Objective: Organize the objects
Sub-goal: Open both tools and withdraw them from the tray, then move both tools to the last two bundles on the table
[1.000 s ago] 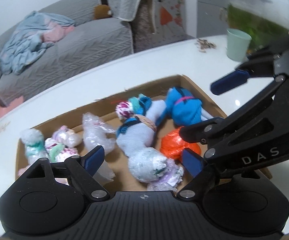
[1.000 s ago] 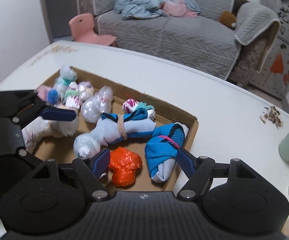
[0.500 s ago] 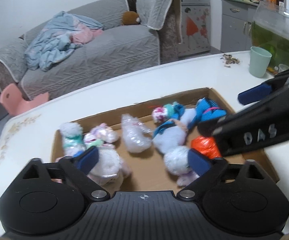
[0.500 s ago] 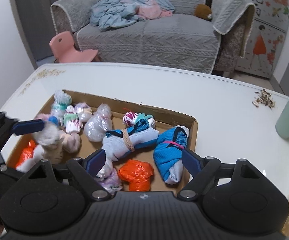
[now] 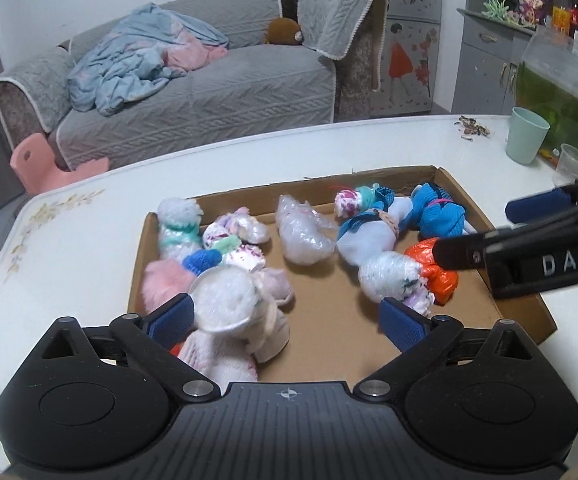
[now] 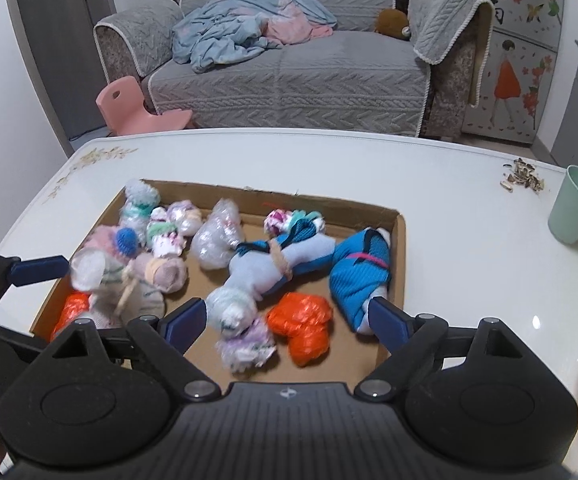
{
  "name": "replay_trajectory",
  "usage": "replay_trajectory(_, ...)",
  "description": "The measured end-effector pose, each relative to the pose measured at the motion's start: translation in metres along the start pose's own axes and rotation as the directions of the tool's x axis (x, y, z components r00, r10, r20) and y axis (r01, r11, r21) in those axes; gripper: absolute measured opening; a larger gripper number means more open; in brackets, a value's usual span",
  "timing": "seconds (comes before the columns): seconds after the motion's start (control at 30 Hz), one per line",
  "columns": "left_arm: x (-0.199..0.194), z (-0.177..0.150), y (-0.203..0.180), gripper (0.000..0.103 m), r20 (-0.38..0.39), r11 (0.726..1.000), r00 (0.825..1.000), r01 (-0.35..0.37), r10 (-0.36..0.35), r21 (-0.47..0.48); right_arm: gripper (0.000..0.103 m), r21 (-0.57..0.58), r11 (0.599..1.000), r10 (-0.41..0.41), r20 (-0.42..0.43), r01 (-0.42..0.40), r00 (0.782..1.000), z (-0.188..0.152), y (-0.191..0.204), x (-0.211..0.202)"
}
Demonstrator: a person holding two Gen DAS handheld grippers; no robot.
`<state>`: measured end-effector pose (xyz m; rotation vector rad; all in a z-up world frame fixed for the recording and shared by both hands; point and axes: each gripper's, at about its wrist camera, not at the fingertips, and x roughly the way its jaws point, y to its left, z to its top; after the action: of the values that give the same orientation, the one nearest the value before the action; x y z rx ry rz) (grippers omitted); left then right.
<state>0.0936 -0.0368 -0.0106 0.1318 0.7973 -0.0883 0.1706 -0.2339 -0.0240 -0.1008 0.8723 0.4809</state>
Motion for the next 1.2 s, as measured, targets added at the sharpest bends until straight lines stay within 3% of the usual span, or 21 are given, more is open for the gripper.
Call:
replay_trajectory(0.53, -0.038, -0.029, 0.037, 0.103, 0.04, 0.997, 0.999, -0.01, 0.013, -0.076, 0.099, -0.011, 1.0, 0.001, 0.058, 0.0, 0.998, -0.024, 0.023, -0.025)
replay_trajectory(1.0, -0.069, -0.09, 0.07, 0.103, 0.068, 0.987, 0.994, -0.07, 0.081, -0.146, 0.102, 0.016, 1.0, 0.006, 0.096, -0.007, 0.995, -0.053, 0.027, -0.033)
replay_trajectory(1.2, -0.071, -0.121, 0.08, 0.103, 0.072, 0.979, 0.994, -0.062, 0.077, -0.193, 0.102, 0.026, 0.999, 0.038, 0.134, -0.042, 0.99, -0.074, 0.028, -0.036)
